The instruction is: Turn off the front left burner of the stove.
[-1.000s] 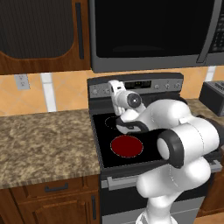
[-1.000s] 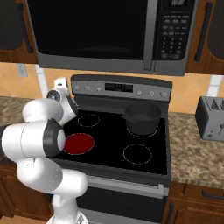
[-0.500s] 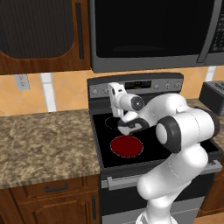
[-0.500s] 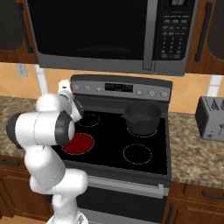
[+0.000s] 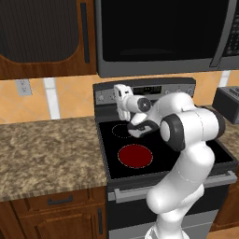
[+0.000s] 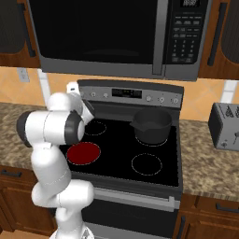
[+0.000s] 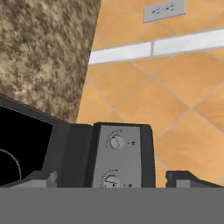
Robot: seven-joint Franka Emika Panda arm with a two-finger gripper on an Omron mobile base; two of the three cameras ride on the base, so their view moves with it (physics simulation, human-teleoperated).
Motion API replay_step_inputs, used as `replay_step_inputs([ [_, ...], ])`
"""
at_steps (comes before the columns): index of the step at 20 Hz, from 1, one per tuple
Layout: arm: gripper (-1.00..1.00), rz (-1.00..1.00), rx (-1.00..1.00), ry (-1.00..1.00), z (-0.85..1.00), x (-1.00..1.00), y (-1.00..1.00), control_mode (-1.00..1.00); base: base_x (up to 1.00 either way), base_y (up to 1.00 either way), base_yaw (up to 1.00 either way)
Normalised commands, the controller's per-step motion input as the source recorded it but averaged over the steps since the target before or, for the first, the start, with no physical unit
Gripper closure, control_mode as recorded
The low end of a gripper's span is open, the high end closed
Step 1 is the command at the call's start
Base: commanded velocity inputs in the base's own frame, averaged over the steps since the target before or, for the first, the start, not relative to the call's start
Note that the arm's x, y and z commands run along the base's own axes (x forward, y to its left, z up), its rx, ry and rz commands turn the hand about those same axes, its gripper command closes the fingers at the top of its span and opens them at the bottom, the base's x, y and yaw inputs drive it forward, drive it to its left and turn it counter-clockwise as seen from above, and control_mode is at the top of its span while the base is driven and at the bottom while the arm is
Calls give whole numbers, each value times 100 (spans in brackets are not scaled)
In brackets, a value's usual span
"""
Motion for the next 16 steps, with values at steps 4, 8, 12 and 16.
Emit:
replay_step_inputs([
  [4,-100,2,0,0,0,18,16,-100,0,0,0],
  [8,-100,5,0,0,-1,5,26,-100,0,0,0],
  [12,-100,4,-2,-3,-1,14,11,-100,0,0,0],
  [16,-100,1,-7,-2,-14,19,0,-100,0,0,0],
])
